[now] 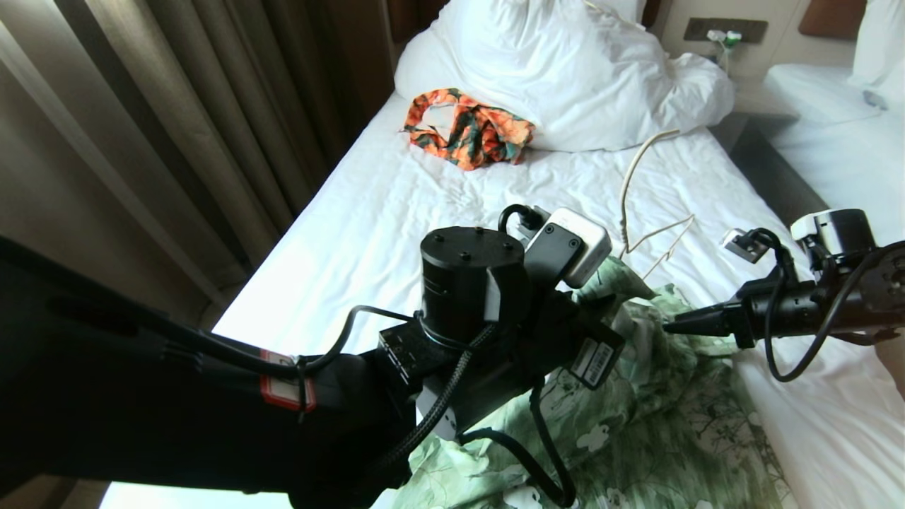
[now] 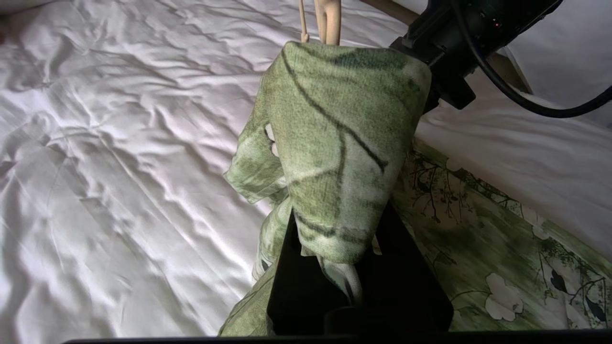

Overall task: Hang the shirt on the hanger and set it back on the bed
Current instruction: Hook the other side of the shirt onto the hanger

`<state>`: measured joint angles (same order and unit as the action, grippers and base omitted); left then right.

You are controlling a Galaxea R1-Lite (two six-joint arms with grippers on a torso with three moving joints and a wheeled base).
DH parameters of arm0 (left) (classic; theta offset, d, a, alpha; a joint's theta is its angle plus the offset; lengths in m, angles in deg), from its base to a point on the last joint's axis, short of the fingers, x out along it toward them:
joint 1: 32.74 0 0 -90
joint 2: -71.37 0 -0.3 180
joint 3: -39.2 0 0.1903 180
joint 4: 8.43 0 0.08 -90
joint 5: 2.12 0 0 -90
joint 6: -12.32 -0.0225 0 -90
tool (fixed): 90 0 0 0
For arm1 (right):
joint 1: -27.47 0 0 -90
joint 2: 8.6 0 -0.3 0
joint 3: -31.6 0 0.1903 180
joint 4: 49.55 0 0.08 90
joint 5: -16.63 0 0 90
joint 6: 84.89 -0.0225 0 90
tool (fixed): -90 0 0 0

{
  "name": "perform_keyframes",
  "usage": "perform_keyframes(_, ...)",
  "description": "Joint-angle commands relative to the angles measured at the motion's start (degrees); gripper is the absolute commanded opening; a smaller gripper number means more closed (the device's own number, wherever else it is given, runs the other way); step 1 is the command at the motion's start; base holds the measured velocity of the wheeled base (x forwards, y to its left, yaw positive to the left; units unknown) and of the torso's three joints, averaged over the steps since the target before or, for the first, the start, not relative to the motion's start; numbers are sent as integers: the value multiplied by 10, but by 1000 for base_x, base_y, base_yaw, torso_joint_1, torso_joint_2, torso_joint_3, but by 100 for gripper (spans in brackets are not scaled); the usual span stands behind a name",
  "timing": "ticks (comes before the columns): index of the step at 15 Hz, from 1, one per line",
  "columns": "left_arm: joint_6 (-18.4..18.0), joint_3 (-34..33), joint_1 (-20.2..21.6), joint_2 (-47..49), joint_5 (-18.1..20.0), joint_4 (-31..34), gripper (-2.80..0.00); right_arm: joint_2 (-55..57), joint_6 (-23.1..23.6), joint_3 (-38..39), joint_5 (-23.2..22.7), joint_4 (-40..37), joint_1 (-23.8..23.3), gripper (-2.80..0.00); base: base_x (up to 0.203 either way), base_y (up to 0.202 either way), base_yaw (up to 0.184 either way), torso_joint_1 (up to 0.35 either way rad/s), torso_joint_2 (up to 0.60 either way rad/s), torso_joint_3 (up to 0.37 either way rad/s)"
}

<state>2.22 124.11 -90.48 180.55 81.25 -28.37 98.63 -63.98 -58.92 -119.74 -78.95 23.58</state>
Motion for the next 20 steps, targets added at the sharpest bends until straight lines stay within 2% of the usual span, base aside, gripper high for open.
perform_keyframes(1,-1,1,0,0,0,-2,-280,14,0,4,-9,16,5,0,0,0,0,0,0,0)
perform_keyframes(3,-1,0,1,0,0,-1,-280,35,-2,8,-17,48,18,0,0,0,0,0,0,0)
perform_keyframes(20,-3,2,0,2,-2,-1,-280,40,-4,6,-30,60,45,0,0,0,0,0,0,0)
